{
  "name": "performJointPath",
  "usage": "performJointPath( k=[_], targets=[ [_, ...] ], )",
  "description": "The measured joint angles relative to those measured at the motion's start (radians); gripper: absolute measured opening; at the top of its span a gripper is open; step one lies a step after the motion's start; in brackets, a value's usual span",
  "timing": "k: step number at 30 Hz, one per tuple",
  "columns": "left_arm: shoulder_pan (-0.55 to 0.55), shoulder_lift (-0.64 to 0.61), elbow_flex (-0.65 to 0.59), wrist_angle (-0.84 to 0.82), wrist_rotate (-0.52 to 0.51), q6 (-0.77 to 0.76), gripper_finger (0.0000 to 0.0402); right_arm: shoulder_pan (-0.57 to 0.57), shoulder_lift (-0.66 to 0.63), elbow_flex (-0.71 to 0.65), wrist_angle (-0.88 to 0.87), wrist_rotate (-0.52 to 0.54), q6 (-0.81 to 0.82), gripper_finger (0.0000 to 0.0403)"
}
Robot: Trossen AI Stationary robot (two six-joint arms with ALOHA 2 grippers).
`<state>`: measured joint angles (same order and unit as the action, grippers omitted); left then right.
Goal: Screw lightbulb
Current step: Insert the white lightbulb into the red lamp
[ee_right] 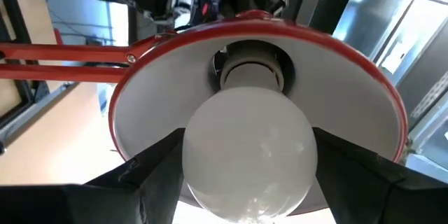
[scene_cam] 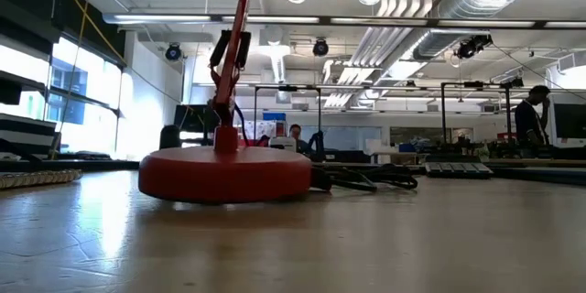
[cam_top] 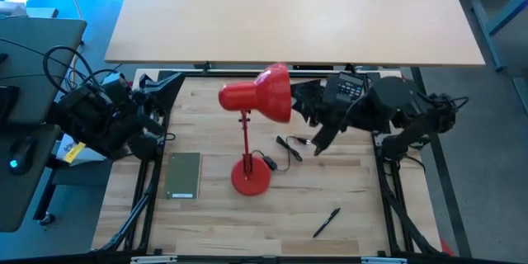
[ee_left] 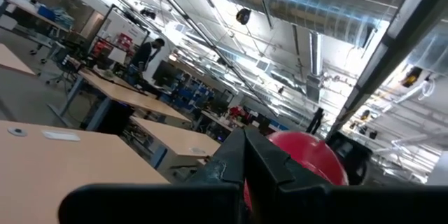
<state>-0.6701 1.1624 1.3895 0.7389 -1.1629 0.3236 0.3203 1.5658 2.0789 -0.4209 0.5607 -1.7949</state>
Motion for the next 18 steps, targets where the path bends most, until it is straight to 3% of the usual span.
performJointPath(
  k=[13, 18],
  targets=[
    [-0.04, 0.0, 0.0, -0.011, -0.003, 0.013, 0.0, -0.085, -0.002, 0.002, -0.018, 0.003, -0.034, 0.0273],
    [-0.04, 0.001, 0.0, -0.017, -0.006, 0.045, 0.0, -0.085, 0.0, 0.003, -0.042, 0.0, 0.037, 0.0273]
  ],
)
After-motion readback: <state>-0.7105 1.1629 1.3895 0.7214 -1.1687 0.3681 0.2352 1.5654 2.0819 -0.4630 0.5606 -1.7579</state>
